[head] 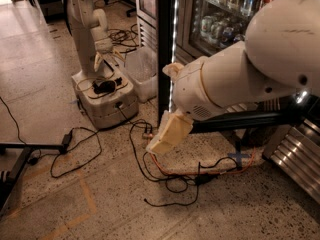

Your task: Close left fridge door

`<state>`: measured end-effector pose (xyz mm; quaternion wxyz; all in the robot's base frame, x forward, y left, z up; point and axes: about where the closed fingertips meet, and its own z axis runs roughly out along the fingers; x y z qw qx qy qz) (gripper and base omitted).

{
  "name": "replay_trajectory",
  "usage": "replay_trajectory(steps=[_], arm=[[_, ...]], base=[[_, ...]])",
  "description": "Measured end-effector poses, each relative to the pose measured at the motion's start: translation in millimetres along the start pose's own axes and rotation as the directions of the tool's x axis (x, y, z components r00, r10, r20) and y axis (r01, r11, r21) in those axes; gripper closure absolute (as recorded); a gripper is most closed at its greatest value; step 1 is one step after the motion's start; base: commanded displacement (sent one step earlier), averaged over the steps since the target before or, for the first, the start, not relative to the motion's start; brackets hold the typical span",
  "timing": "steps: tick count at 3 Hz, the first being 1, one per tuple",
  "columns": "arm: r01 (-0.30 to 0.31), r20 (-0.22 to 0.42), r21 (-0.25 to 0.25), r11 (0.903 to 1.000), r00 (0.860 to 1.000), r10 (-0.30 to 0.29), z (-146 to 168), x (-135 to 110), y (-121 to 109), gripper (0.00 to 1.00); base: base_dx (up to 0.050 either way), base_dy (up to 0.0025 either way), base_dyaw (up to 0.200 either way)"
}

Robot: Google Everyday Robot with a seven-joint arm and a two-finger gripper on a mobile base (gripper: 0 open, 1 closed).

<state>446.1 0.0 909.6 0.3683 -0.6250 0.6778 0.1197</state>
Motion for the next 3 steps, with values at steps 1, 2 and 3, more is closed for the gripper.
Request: replay_trajectory(steps=[1,2,3], arm=[[0.057,0.003,0.072,0.9958,0.998,-0.057,18,-22,-18,0.0],[0.099,0.03,0.137,0.9856,0.994,-0.104,28,-49,-36,0.0],[0.1,0.03,0.137,0.9855,0.994,-0.105,28,-49,-36,0.0]], base=[[0.0,0.0,0.0],[0.0,0.0,0.0],[0.0,0.0,0.0]])
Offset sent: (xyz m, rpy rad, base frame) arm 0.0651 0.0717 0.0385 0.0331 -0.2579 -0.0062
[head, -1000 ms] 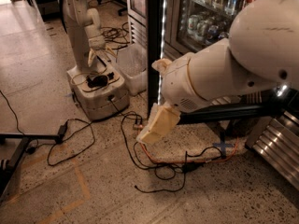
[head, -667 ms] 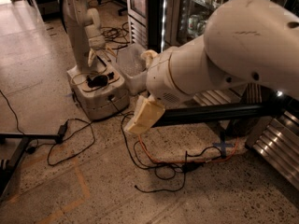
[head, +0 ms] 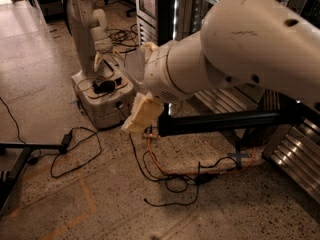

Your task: Close left fridge door

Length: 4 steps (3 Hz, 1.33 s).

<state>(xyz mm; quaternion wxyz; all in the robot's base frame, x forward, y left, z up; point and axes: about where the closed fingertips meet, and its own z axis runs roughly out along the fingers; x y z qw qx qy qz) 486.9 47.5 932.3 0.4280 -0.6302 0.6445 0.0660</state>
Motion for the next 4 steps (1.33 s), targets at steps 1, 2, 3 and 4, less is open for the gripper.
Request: replay_trajectory(steps=[1,2,3,4], arm=[[0.025,0.031,0.002,0.9997,0.999,-0.025,13,-14,-4,0.0],[0.068,0.089,0.002,0.9977,0.994,-0.067,31,-44,-7,0.0],[0.112,0.14,0.005,0.9937,0.984,-0.111,52,-74,-12,0.0],[0.112,0.14,0.005,0.9937,0.984,-0.111,52,-74,-12,0.0]], base=[[0.0,0.0,0.0],[0.0,0.0,0.0],[0.0,0.0,0.0],[0.0,0.0,0.0]])
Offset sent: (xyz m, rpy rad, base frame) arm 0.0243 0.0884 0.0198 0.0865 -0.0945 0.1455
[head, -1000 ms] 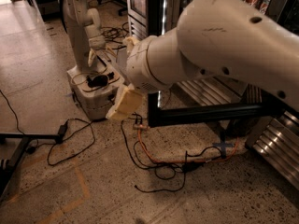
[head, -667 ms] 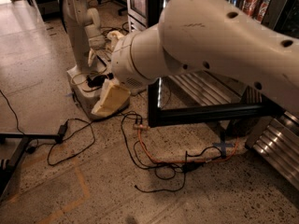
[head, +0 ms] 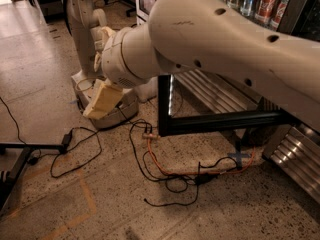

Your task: Close left fridge door

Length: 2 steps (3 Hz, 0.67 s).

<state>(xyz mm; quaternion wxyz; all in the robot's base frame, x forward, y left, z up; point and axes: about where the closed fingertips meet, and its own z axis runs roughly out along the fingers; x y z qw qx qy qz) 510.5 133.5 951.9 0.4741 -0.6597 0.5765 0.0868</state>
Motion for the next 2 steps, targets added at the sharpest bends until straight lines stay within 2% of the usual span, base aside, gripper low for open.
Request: replay_trajectory(steps=[1,2], arm=[[0.009,-0.02,0.022,0.9997,1.0,-0.009,15,5,-11,0.0],[-0.014,-0.061,0.065,0.9978,0.998,0.018,26,30,-33,0.0]], base=[[0.0,0.0,0.0],[0.0,0.0,0.0]])
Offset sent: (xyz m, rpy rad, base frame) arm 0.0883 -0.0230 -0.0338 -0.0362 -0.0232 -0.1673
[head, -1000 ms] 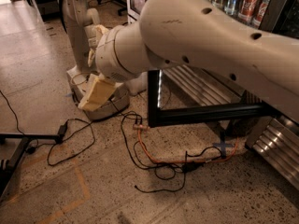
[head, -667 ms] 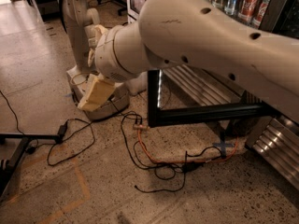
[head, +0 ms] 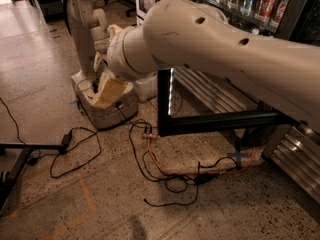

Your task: Close left fridge door

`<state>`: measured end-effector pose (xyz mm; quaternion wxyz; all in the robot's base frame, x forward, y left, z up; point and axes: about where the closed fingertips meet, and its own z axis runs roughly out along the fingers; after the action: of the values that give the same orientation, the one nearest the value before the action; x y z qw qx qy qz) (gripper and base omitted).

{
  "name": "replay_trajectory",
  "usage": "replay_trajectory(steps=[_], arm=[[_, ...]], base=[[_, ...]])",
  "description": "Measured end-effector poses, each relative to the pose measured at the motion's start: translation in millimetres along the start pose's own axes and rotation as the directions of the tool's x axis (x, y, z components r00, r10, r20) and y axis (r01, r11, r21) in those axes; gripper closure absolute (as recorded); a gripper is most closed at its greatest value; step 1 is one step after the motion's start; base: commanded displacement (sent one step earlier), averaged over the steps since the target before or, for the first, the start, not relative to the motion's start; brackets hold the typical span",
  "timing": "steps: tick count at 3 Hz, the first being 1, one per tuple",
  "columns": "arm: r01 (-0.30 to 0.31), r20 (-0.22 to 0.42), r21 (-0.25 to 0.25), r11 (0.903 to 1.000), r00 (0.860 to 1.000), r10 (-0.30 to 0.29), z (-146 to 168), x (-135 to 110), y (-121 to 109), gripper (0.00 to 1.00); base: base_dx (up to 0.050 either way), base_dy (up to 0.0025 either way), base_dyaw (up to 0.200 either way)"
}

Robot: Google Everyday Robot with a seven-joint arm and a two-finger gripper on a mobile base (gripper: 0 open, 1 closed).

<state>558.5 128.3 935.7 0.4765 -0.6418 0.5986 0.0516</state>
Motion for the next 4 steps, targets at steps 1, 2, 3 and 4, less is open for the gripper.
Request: replay_trajectory(steps=[1,2,3,4], arm=[[-0.011,-0.024,0.038,0.9992,1.0,0.012,19,11,-22,0.0],[-0.012,-0.024,0.038,0.9992,1.0,0.012,19,11,-22,0.0],[-0.022,-0.03,0.05,0.9985,0.999,0.023,14,17,-26,0.0],[-0.027,-0.075,0.103,0.9943,0.997,0.034,-1,37,-42,0.0]], base=[[0.0,0.0,0.0],[0.0,0.0,0.0],[0.0,0.0,0.0],[0.0,0.0,0.0]])
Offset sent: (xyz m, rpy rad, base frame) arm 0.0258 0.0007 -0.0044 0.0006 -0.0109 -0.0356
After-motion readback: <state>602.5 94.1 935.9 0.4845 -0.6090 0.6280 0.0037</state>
